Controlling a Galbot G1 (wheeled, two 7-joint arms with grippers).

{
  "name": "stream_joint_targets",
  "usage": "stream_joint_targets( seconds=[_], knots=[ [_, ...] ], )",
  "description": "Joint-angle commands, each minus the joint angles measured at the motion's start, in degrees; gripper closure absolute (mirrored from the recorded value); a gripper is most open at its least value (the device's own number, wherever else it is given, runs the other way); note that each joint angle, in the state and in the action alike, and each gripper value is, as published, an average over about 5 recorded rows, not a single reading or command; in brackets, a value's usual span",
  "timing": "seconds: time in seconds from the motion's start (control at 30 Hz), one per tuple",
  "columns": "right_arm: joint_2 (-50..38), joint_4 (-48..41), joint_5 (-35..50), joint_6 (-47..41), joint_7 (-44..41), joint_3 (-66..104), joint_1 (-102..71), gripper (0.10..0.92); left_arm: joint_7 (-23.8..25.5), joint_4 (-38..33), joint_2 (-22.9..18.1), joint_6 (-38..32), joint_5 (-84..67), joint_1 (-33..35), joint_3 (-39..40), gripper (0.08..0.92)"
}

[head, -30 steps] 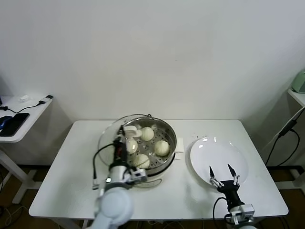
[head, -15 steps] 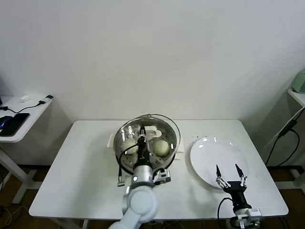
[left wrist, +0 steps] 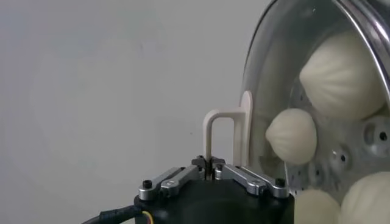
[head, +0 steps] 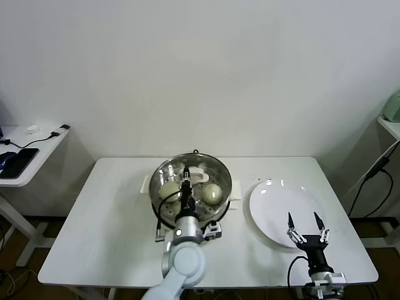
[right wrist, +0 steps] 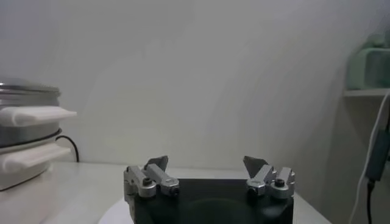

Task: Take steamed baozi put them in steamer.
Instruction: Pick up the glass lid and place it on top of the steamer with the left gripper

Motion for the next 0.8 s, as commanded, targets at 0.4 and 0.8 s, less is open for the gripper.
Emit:
stream_joint_targets(
  seconds=[0.4,0.8],
  knots=[
    [0.4,-0.2,-0.5,0.1,-0.1,-0.4,0.7,0.203,-0.7,-0.5,0.9,-0.3,-3.7,0.1,1.1,0.830],
    [-0.6,0.4,-0.4,-1.4,0.0,-1.4,1.1,0.203,-1.2,-12.9,6.6,-1.1,-14.4,4.4,1.1,0.494]
  ],
)
